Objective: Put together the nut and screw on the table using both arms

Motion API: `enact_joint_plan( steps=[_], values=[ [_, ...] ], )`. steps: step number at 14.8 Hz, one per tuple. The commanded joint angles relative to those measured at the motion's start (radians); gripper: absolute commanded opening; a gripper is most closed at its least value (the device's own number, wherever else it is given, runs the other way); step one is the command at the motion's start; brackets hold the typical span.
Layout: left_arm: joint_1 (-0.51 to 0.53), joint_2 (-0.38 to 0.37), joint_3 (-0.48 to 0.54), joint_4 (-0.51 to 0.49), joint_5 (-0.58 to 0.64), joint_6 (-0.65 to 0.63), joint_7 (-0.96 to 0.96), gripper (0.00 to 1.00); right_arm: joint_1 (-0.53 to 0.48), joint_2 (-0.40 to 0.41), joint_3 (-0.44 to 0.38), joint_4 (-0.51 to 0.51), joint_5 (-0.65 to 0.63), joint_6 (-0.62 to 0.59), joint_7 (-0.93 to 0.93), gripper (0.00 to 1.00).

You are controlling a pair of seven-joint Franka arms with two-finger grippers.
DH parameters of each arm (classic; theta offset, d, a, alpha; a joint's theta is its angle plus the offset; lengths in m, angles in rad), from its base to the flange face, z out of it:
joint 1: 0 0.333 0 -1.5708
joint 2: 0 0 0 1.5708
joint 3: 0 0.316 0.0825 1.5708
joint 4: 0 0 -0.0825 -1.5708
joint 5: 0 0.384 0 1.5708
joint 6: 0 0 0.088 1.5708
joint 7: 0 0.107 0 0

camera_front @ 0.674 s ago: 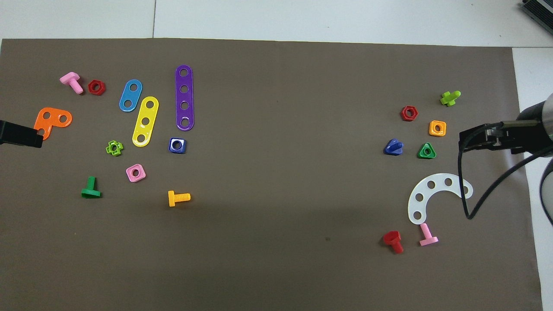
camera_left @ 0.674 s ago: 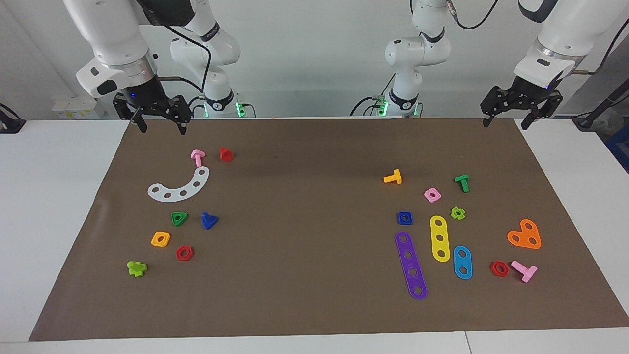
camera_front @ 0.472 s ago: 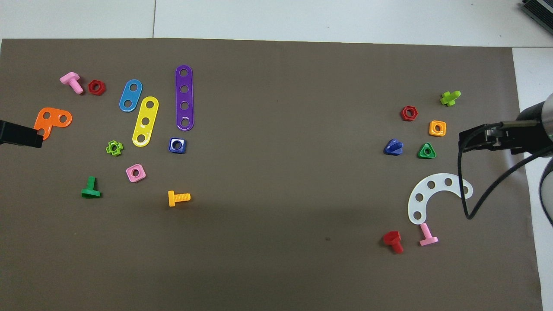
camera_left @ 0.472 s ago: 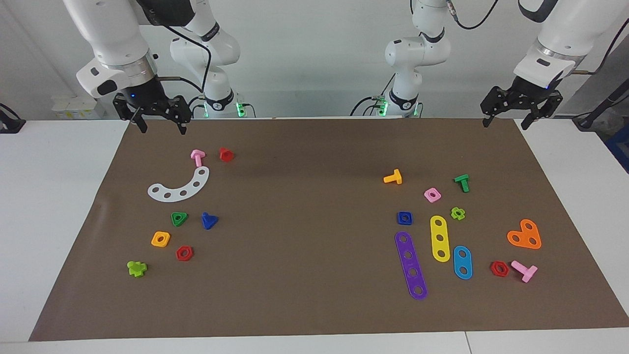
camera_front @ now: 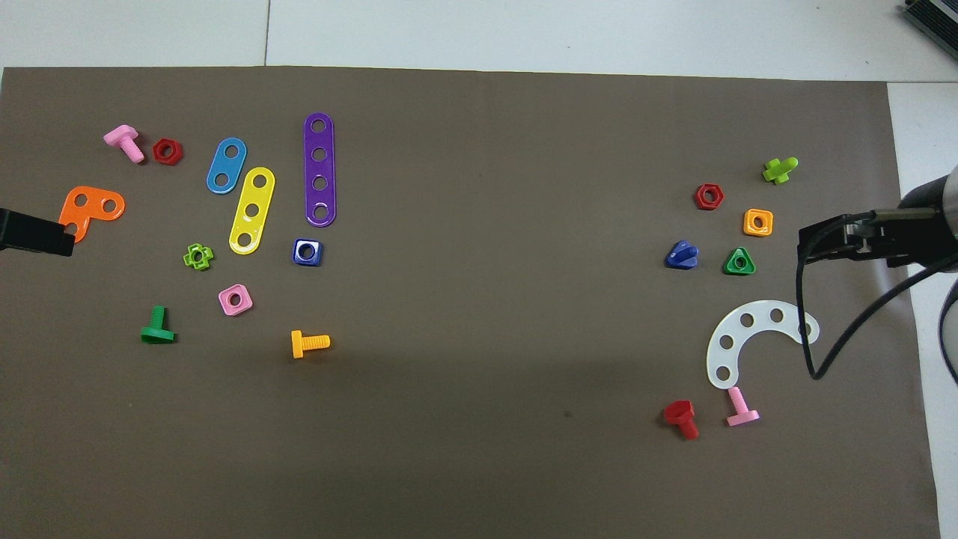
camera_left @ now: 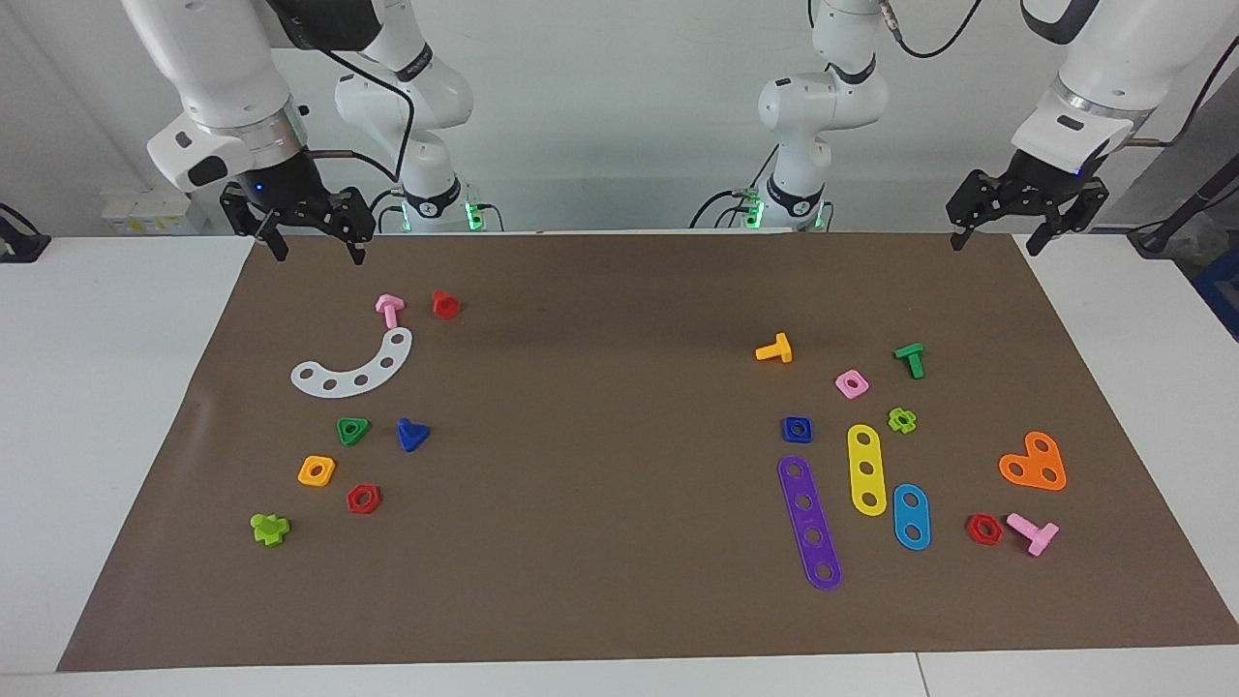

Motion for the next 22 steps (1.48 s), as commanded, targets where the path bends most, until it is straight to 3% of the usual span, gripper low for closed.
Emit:
enact_joint_plan(
  steps=[1,6,10,16,19,22],
  values=[
    [0.007,-0.031,-0.004,-0.032,0.014,-0.005,-0.003,1.00,-0.015,-0.018,0.002,-0.037,0.028,0.037,-0.027,0.95],
    [0.001,-0.031,-0.006,-0.030,0.014,-0.005,-0.006,1.00,-0.028,-0.012,0.000,-0.152,0.029,0.200,-0.029,0.93],
    [-0.007,-0.033,-0.006,-0.032,0.014,-0.025,-0.004,1.00,-0.027,0.071,0.000,-0.174,0.031,0.325,-0.029,0.93],
    [-0.014,-0.045,-0.013,-0.053,0.014,-0.031,-0.001,1.00,-0.025,0.188,0.000,-0.296,0.029,0.572,-0.032,0.92],
    [-0.017,-0.047,-0.015,-0.053,0.014,-0.042,-0.003,1.00,-0.013,0.255,0.002,-0.309,0.029,0.629,-0.032,0.86],
    [-0.022,-0.057,-0.018,-0.067,0.011,-0.071,0.002,1.00,-0.010,0.272,0.006,-0.405,0.029,0.762,-0.030,0.84]
  ],
)
